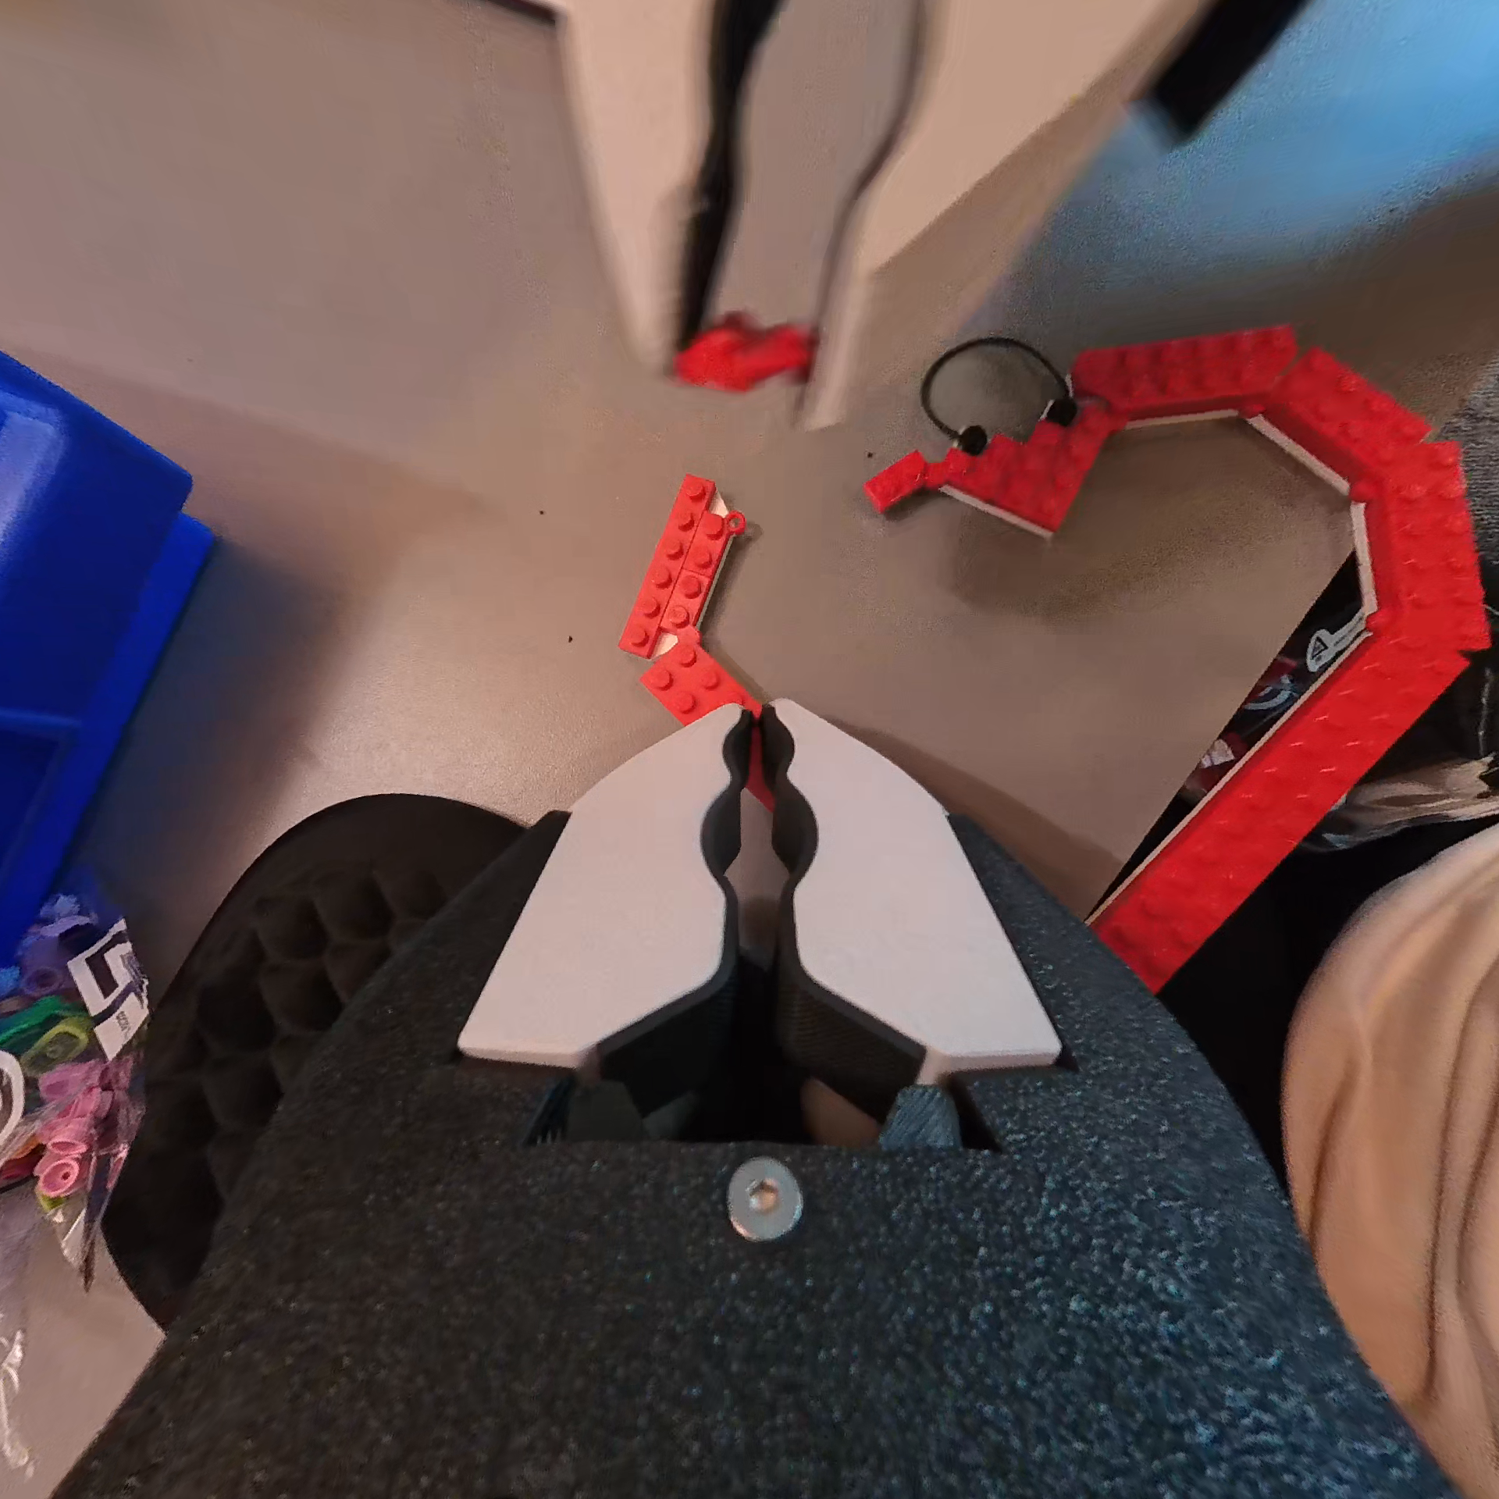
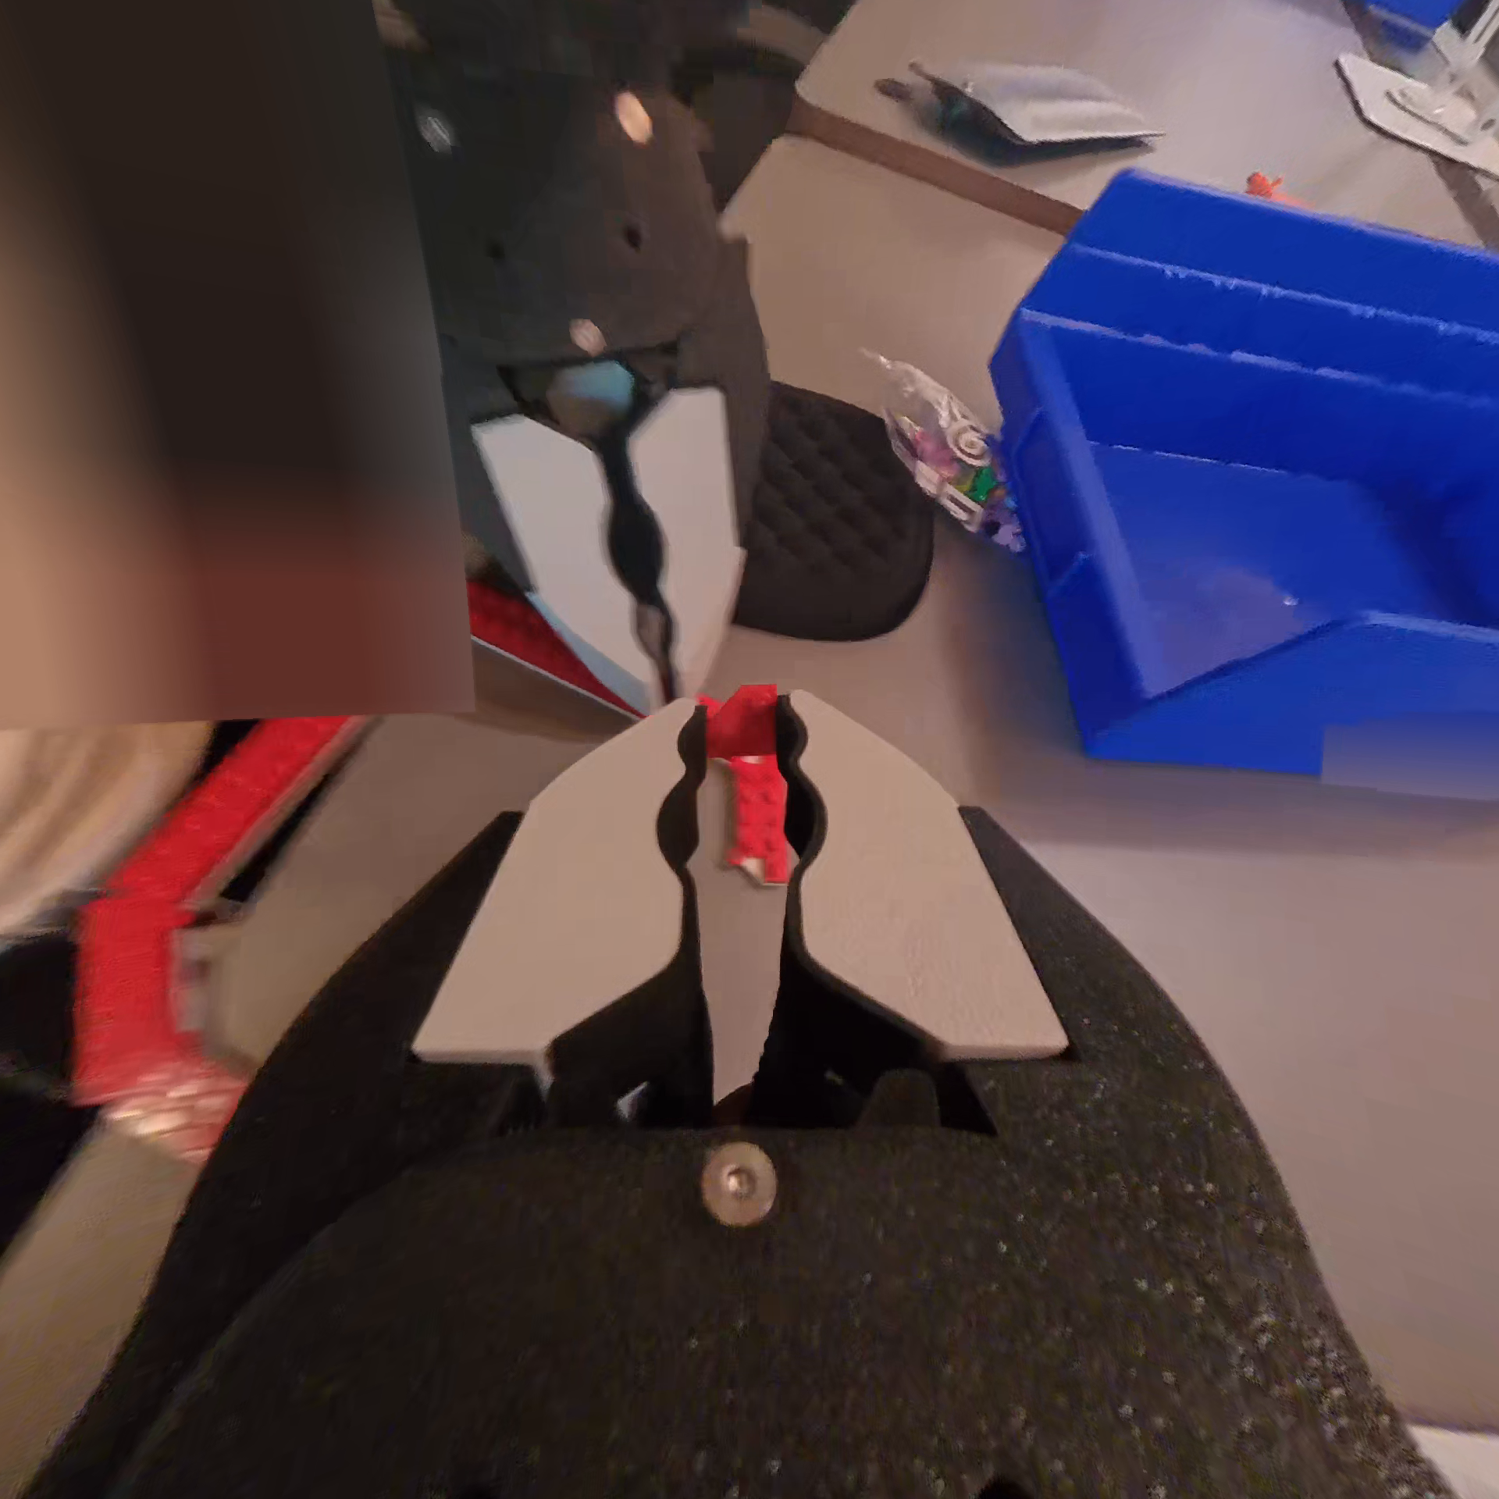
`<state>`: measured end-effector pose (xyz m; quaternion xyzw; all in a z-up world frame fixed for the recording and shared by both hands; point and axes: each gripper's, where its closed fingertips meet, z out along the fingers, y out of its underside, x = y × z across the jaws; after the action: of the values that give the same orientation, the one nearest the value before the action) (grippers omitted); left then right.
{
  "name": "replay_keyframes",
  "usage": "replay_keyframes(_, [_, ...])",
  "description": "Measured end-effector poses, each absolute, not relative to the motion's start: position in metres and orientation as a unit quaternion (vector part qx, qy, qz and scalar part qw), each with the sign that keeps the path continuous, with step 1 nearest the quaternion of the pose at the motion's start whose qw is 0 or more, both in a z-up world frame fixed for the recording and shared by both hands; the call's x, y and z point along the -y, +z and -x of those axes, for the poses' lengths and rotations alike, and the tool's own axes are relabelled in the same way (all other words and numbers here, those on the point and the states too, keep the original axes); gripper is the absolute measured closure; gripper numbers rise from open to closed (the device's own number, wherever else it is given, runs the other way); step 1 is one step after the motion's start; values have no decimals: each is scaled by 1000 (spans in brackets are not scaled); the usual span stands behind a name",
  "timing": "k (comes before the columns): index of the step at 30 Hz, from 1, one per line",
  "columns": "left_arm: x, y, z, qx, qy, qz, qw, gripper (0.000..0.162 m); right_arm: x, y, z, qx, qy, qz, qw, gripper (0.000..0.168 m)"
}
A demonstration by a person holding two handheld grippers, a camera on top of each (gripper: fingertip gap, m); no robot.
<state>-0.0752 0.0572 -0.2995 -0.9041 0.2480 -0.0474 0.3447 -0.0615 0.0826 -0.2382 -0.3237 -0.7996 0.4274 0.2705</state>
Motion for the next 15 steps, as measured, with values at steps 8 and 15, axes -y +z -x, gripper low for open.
replay_keyframes(8, [-59,-299,76,-252,-43,904,343,160,30,-254,-67,778,470,378,175,152])
replay_keyframes(15, [-59,-299,76,-252,-32,907,335,159,25,-353,-104,788,276,504,219,151])
